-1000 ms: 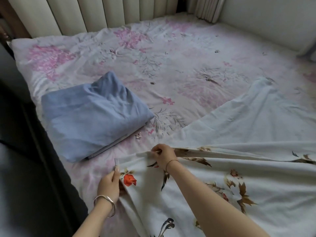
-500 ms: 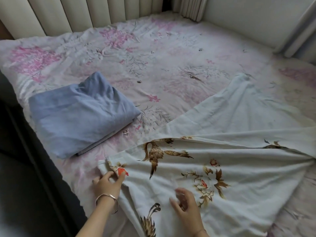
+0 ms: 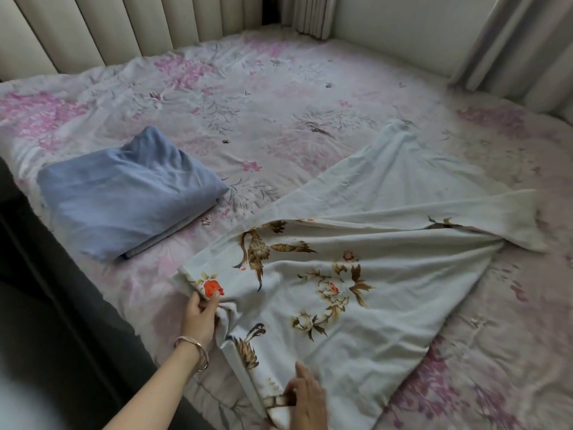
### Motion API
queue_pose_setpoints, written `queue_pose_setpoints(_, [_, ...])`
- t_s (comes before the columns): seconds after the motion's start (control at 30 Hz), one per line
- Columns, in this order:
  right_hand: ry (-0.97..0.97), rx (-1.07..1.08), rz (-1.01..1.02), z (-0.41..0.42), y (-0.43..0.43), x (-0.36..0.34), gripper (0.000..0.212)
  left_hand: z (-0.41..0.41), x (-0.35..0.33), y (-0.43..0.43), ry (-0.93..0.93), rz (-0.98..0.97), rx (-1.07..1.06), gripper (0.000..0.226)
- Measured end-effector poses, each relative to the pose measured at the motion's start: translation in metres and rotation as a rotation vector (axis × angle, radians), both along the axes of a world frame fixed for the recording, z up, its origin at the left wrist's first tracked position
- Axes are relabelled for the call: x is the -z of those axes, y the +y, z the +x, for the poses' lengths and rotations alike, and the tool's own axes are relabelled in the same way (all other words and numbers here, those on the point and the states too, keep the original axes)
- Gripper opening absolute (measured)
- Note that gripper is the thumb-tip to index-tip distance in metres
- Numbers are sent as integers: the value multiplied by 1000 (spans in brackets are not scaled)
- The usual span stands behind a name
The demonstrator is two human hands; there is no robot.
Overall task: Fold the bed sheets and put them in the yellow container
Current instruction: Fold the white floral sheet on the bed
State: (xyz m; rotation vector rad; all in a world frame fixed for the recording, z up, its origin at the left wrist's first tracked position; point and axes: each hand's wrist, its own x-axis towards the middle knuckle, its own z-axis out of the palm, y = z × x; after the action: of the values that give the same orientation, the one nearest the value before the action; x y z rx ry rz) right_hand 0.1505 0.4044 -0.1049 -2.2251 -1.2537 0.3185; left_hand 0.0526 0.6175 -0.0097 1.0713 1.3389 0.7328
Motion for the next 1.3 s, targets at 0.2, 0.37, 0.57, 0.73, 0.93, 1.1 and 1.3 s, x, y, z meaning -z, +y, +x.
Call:
queue_pose_setpoints(0.2, [-33, 141, 24, -12, -44, -10, 45, 3, -4, -14, -4, 12, -29, 9])
queue_pose_setpoints(0.37, [360, 968, 262, -15, -60, -40, 80, 14, -11, -24, -15, 52, -26, 19])
queue_pose_setpoints(0.57, [951, 1256, -22, 11, -70, -59, 53, 18, -7, -50, -29, 54, 92, 18])
queue_pose_setpoints(0.73, [964, 971, 71, 17, -94, -90, 42, 30, 1, -74, -83, 5, 134, 21])
queue_pose_setpoints(0.93, [516, 1080, 449, 94, -216, -196, 26, 32, -7, -138, -193, -105, 43, 38])
queue_pose_setpoints(1.1, [470, 1083, 454, 98, -326, -225, 18, 26, -22, -248, -160, -104, 135, 15])
queue_pose_setpoints(1.3, [651, 1293, 91, 62, -417, -111, 27, -29, 43, -341, -13, -228, 219, 22])
